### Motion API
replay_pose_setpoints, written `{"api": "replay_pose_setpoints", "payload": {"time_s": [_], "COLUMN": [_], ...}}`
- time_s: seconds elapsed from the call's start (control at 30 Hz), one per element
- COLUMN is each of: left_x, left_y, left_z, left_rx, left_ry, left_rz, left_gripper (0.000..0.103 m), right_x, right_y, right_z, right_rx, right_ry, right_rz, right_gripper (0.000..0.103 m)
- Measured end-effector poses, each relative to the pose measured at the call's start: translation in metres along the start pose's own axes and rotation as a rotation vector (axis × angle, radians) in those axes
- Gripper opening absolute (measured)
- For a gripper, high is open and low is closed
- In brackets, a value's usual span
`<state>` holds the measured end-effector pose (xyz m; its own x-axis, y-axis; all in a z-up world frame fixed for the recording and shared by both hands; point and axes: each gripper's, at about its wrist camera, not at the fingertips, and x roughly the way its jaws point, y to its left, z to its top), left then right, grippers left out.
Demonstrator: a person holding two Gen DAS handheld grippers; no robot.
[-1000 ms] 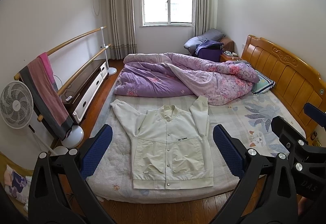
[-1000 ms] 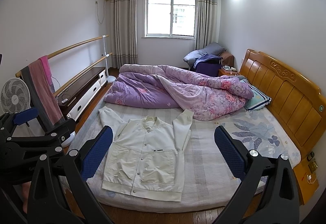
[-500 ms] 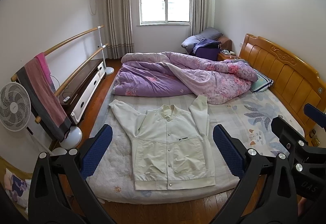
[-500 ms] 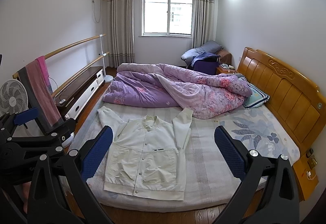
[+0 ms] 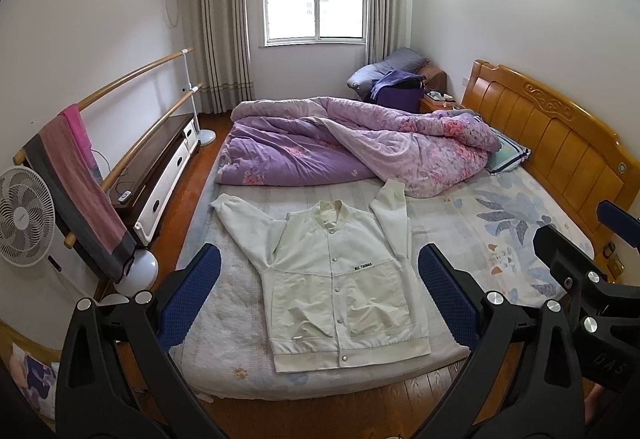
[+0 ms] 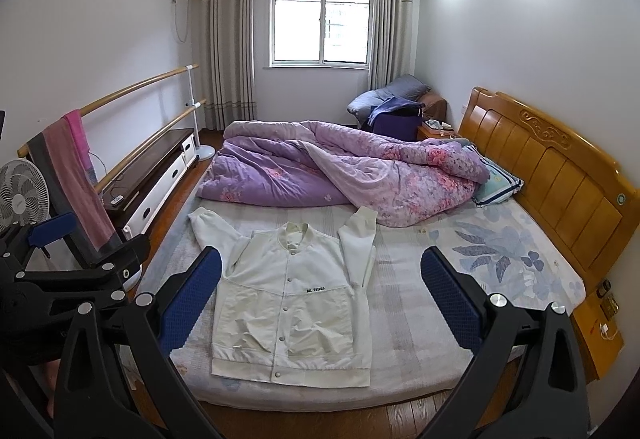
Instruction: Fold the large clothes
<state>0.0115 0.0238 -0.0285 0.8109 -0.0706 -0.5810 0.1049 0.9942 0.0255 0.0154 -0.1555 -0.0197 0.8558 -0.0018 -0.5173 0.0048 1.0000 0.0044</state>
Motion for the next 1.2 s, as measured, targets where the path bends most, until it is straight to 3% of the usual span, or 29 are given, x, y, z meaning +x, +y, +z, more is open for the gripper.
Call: {"api": "replay_pose_setpoints", "payload": {"time_s": [0.4,0.7,0.9,1.2], "left_x": [0.014,0.045,0.089,0.187], "left_y": [0.036,0.041,0.030,-0.006], "left_z": [0.008,0.017,0.030,0.069], "left_rx": [0.022,0.019,-0.002,-0.061], "left_ry": [0.030,0.069,0.109,0.177], "left_rz": [-0.035,-0.037,-0.002,0.099], "left_gripper": [0.099,0.099,0.099,0.099], "right_x": [0.012,0.043,0.087,0.193], "right_y": [0.024,0.031,0.019,-0.026], "right_z": [-0.005,-0.003,0.003,0.036], "right_rx": [0.029,0.026,0.015,-0.038], "right_ry": [0.020,0.062,0.093,0.136], "right_rz": [-0.032,-0.037,0.004,0.130], "right_gripper": [0.096,0.096,0.096,0.096]}}
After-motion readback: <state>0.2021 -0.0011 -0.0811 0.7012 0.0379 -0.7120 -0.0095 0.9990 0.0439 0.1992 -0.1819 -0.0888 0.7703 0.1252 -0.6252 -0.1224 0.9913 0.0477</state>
